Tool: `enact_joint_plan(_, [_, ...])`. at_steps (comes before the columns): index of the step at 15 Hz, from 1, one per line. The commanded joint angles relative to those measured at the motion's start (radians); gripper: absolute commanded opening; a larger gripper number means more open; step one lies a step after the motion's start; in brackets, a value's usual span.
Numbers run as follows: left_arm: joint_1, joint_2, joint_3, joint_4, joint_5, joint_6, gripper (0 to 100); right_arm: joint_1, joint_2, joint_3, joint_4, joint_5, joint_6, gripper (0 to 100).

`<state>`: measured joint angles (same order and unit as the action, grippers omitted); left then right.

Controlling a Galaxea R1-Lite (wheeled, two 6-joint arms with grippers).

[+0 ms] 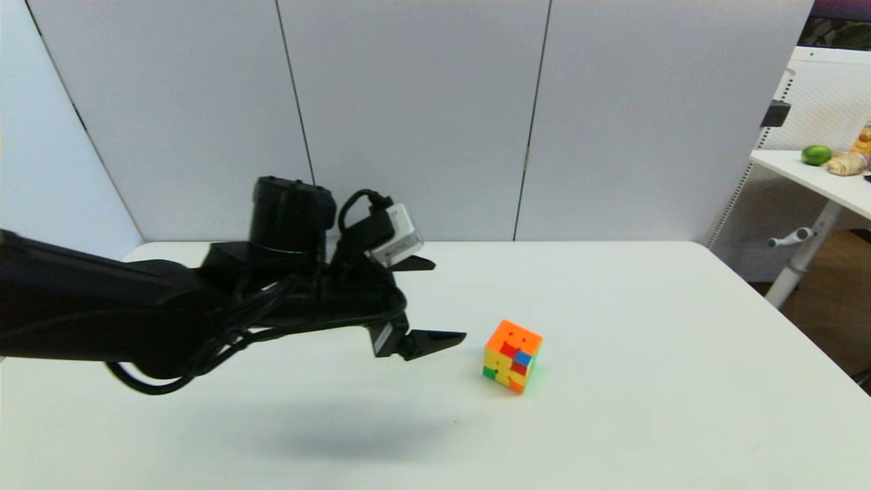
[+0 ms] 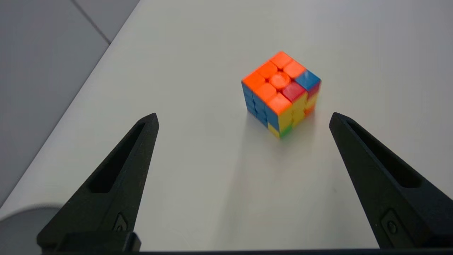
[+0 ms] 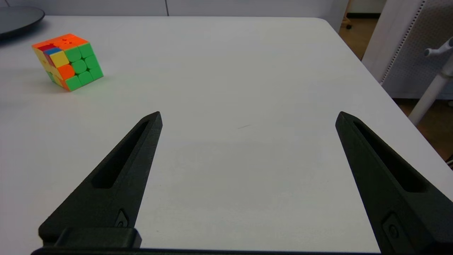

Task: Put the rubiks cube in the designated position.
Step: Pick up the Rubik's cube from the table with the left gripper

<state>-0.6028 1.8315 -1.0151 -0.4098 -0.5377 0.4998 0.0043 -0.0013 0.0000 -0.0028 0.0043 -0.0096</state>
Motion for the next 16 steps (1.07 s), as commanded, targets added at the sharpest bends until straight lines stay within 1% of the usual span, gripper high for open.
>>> enact_joint_plan(1, [-0.042,0.223,-0.152,-0.035,0.002,-0.004,100,0.000,0.001,0.000,0.000,0.000,-0.001,100])
enact_joint_plan(3, [-0.049,0.264,-0.194,-0.034,0.001,-0.010,100,0.000,0.001,0.000,0.000,0.000,-0.001,100])
enact_joint_plan(5, [-0.075,0.281,-0.204,-0.032,0.001,-0.058,100,0.000,0.001,0.000,0.000,0.000,-0.001,100])
enact_joint_plan(9, [-0.089,0.261,-0.203,-0.026,-0.002,-0.061,100,0.000,0.001,0.000,0.000,0.000,-0.001,100])
enact_joint_plan(16, [-0.086,0.192,-0.119,-0.024,-0.013,-0.078,100,0.000,0.001,0.000,0.000,0.000,0.000,100])
